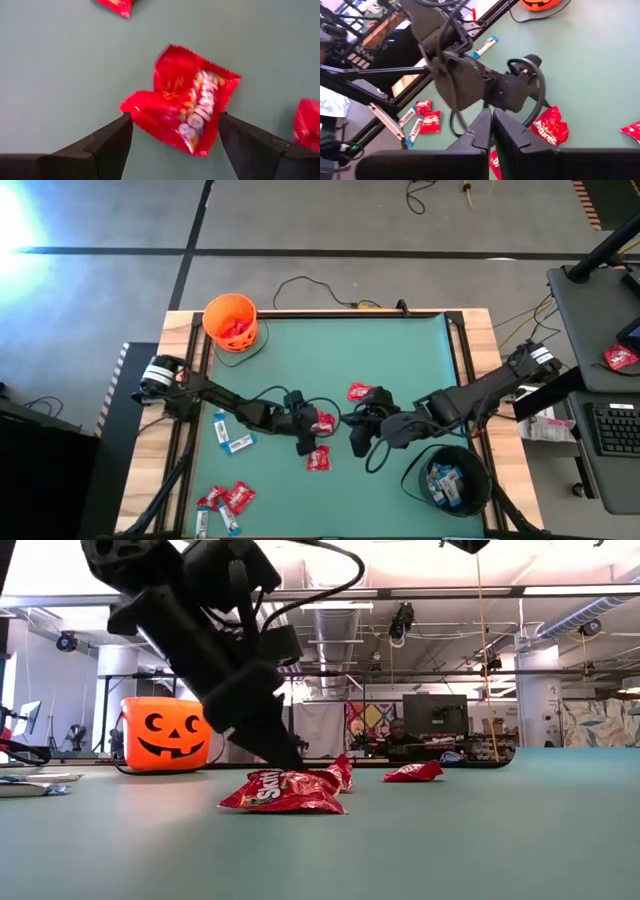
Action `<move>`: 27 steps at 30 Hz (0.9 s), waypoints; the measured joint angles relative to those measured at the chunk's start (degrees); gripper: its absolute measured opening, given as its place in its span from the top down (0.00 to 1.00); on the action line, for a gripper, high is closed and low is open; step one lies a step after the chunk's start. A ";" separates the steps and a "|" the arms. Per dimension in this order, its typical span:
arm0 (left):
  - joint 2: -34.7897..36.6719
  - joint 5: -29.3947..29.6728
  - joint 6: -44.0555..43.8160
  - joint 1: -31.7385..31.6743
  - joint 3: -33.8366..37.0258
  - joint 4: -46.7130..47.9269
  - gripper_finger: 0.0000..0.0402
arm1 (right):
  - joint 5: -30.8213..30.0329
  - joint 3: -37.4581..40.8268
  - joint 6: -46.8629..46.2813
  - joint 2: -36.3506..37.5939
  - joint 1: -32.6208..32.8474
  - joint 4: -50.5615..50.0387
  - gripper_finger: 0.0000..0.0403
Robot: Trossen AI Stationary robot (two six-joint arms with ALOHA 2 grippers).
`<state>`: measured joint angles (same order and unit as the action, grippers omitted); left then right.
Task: Sort candy by brand, put in halloween buckets
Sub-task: Put the red candy into the orange bucket
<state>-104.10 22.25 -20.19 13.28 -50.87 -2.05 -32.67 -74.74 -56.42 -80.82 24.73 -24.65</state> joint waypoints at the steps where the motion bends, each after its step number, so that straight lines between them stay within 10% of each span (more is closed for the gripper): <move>1: -0.13 0.17 -0.06 -0.30 0.00 -0.88 0.32 | -0.03 0.00 0.25 0.26 0.00 -0.09 0.98; 17: -7.54 1.29 -2.09 -0.43 -0.32 -6.04 0.34 | -0.37 -0.02 2.69 2.36 -0.13 -2.36 0.98; 27: -5.85 0.43 -3.29 -0.40 -0.12 -4.35 0.72 | -0.45 -0.02 5.27 3.80 -0.99 -2.51 0.98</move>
<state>-109.95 22.68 -23.49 12.88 -50.99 -6.40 -33.12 -74.76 -51.16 -77.01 23.74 -27.16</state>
